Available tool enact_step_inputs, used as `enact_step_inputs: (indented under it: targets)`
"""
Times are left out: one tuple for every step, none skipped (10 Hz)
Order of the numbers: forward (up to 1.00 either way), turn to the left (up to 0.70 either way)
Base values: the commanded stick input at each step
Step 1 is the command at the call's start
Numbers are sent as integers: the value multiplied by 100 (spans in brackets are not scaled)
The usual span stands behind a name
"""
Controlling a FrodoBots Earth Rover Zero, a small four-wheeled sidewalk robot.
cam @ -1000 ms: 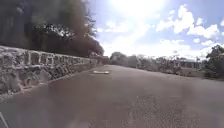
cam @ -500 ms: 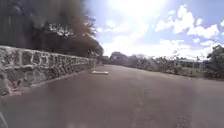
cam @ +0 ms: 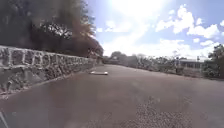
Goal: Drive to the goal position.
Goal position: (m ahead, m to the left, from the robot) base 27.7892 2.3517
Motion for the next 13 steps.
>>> enact_step_inputs:
  targets:
    - [50, -8]
    - [50, -18]
    - [50, -31]
    - [50, -46]
    - [50, 0]
    - [50, 0]
    - [50, 0]
    - [50, 0]
    - [50, 0]
    - [50, 0]
    - [50, 0]
    - [50, 0]
    - [50, 0]
